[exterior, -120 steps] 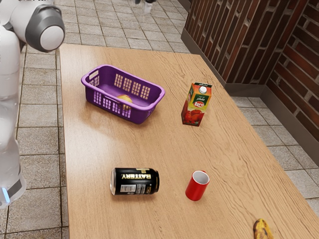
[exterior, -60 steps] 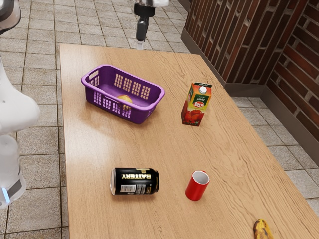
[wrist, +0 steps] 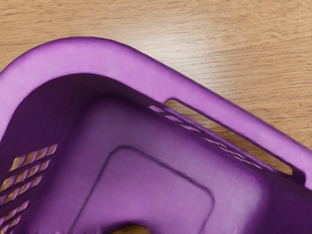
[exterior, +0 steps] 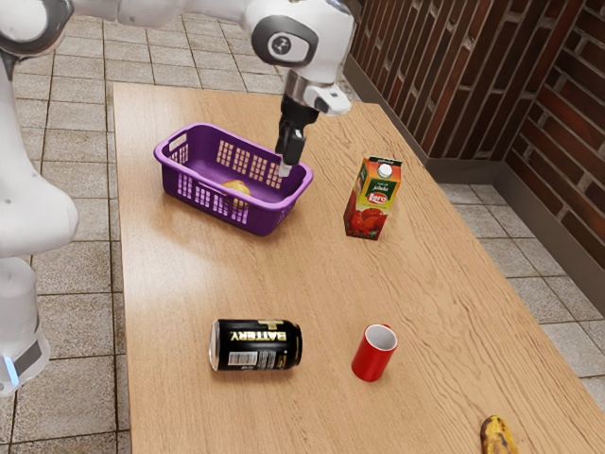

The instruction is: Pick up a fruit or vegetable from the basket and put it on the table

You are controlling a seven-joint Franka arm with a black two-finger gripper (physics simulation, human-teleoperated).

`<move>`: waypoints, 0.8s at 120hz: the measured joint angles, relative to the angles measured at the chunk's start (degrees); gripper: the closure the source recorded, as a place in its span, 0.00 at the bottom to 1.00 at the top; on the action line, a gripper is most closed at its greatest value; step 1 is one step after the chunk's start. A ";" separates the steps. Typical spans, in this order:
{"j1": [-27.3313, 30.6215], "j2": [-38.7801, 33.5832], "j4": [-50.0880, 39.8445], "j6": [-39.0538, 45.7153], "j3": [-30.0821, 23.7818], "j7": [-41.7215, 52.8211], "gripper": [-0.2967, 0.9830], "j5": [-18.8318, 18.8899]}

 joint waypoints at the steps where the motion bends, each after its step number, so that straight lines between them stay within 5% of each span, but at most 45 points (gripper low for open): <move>1: 0.36 0.39 -0.48 0.34 -0.07 -0.24 0.25 -0.33; 12: 3.00 5.02 -3.47 3.30 -1.31 -2.56 0.25 -4.80; 31: 20.06 5.85 -10.76 8.40 -14.30 -5.44 0.25 -8.66; 56: 30.87 5.12 -12.44 8.37 -24.65 -2.01 0.25 -5.76; 96: 40.63 0.02 -20.72 7.28 -27.75 3.26 0.25 -3.63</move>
